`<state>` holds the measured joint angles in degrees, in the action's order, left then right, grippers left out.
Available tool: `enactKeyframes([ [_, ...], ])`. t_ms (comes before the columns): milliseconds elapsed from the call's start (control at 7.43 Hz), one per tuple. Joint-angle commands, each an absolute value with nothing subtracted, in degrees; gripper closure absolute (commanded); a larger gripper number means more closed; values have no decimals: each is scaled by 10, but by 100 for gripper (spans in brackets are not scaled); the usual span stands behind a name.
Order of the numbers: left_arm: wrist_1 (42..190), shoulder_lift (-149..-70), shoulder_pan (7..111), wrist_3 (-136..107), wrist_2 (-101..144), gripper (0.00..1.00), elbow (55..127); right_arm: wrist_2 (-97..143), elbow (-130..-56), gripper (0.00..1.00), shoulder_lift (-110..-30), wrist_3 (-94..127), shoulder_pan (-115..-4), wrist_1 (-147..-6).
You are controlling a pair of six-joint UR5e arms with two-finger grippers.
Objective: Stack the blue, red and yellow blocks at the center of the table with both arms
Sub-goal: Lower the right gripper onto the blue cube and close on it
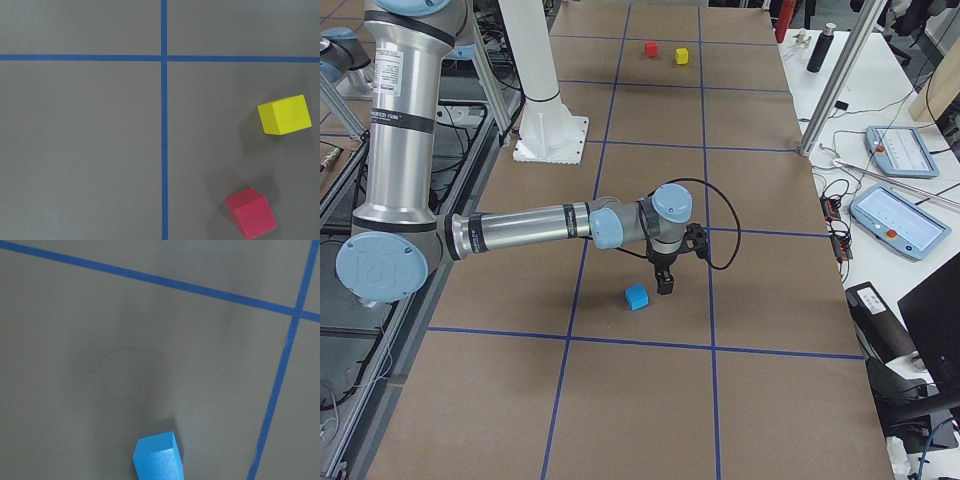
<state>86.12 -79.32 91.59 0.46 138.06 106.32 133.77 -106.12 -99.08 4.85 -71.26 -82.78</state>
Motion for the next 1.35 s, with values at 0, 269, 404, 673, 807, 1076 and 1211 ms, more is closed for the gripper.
enactKeyframes([
  [0, 862, -794, 916, 4, 1381, 0, 1067, 1305, -1060, 1, -1015, 67, -666, -778],
  [269, 862, -794, 916, 3, 1381, 0, 1067, 1303, -1058, 1, -1031, 69, -653, -766],
  [404, 862, -793, 916, 4, 1381, 0, 1067, 1284, -1058, 1, -1039, 79, -622, -716],
  [673, 862, -793, 916, 4, 1381, 0, 1067, 1245, -1054, 6, -1042, 156, -585, -702],
  [807, 862, -793, 916, 4, 1380, 0, 1069, 1248, -1049, 11, -1044, 154, -585, -702],
  [1076, 861, -793, 917, 4, 1380, 0, 1071, 1251, -1004, 11, -1064, 122, -586, -608],
  [1211, 862, -793, 917, 4, 1380, 0, 1071, 1251, -972, 9, -1063, 127, -585, -569],
])
